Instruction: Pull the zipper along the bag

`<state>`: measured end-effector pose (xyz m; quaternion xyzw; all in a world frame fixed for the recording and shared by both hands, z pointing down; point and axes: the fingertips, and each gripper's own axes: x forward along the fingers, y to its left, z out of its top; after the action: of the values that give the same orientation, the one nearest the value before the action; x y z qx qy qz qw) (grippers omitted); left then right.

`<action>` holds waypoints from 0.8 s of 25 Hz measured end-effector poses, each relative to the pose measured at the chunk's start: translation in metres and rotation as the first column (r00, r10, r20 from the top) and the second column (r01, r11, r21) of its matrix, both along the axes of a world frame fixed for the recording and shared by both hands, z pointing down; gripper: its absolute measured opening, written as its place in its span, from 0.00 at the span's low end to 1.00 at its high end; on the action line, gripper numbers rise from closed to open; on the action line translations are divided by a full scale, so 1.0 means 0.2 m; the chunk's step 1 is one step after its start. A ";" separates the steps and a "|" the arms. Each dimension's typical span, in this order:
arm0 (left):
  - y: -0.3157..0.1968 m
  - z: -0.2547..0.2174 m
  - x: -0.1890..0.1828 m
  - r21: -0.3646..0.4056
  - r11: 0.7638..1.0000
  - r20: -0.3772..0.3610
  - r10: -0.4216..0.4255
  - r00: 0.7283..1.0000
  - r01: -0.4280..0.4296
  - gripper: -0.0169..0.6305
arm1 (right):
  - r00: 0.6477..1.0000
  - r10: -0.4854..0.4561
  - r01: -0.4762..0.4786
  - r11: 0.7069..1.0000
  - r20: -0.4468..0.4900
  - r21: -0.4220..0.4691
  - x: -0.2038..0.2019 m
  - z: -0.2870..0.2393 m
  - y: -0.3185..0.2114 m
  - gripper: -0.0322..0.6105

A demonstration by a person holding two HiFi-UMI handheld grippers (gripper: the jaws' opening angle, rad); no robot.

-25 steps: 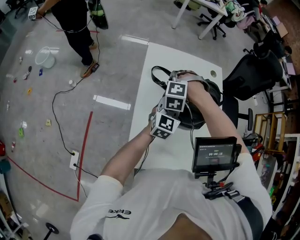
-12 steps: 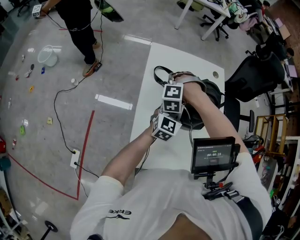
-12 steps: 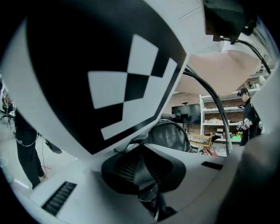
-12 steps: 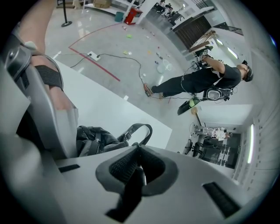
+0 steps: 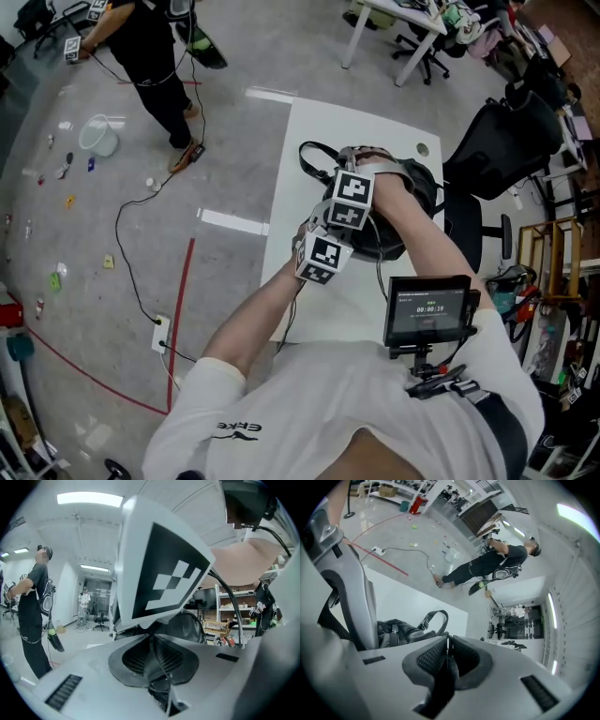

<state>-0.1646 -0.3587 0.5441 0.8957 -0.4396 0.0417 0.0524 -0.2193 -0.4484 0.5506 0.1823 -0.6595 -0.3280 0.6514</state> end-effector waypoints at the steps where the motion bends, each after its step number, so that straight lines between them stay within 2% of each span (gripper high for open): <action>1: 0.01 0.00 0.00 -0.001 1.000 0.003 -0.002 1.000 0.002 0.03 | 0.999 0.015 -0.016 1.000 0.042 0.023 0.02 -0.03 0.00 0.08; 5: 0.03 -0.03 0.02 -0.009 1.000 0.013 -0.021 1.000 0.021 0.03 | 0.980 0.062 -0.083 0.991 0.191 0.104 0.13 -0.16 -0.01 0.09; 9: 0.05 -0.08 0.05 0.002 0.999 0.035 -0.034 0.999 0.034 0.03 | 0.954 0.100 -0.149 0.976 0.283 0.156 0.31 -0.24 0.01 0.13; 17: 0.12 -0.13 0.14 0.018 0.998 0.051 -0.053 0.997 0.052 0.03 | 0.884 0.144 -0.236 0.959 0.445 0.157 0.59 -0.33 0.15 0.13; 20: 0.15 -0.16 0.16 0.024 0.997 0.046 -0.079 0.996 0.078 0.03 | 0.827 0.164 -0.274 0.953 0.538 0.131 0.69 -0.37 0.22 0.12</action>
<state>-0.1317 -0.3293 0.5115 0.8770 -0.4761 0.0556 0.0338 -0.0814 -0.4045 0.4764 0.4042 -0.7486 -0.2547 0.4598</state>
